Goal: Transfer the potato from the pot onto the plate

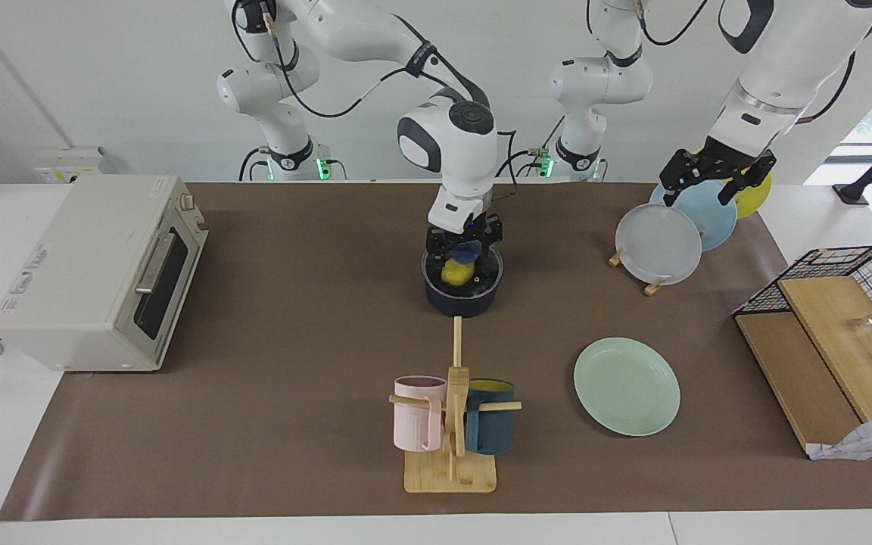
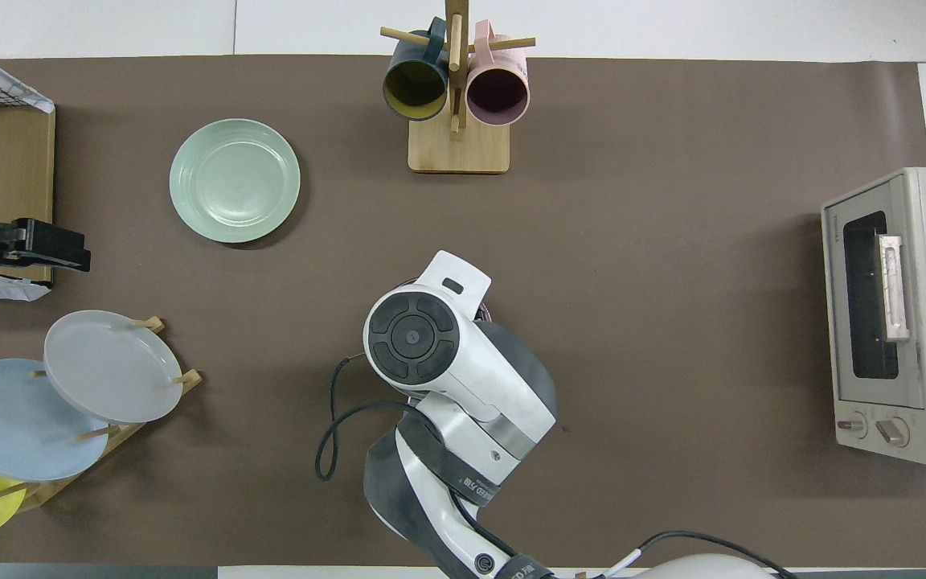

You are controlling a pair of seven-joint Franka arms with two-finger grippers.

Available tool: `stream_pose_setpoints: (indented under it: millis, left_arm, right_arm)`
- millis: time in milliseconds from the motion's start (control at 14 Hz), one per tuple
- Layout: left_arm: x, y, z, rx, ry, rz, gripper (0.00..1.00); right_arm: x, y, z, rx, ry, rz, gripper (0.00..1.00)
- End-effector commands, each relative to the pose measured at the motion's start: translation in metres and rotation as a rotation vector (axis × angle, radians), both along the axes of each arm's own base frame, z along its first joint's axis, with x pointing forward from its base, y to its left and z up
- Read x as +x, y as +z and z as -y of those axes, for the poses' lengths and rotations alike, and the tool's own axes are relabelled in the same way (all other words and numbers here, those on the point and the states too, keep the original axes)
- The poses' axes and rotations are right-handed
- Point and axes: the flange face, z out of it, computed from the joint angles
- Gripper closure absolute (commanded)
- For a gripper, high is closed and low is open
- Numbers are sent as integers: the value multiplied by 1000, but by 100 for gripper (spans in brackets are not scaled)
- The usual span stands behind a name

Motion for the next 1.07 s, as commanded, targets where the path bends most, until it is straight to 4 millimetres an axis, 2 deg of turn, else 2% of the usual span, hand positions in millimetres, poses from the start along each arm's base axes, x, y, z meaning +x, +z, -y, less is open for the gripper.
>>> stream_pose_setpoints:
  millis: [0,427,854,997]
  left_arm:
    - [-7,2,-2,-12,3,6,0]
    - [-7,2,-2,-13,3,8,0]
    - [-7,2,-2,-12,3,6,0]
    - [-6,1,-2,-12,3,5,0]
  right_arm:
    - [4,3,-1,1,-15,21,6]
    - [10,13,1,5,-31,23,7]
    - [6,9,-2,1,-24,19,23]
    - [8,10,0,2,-26,20,35]
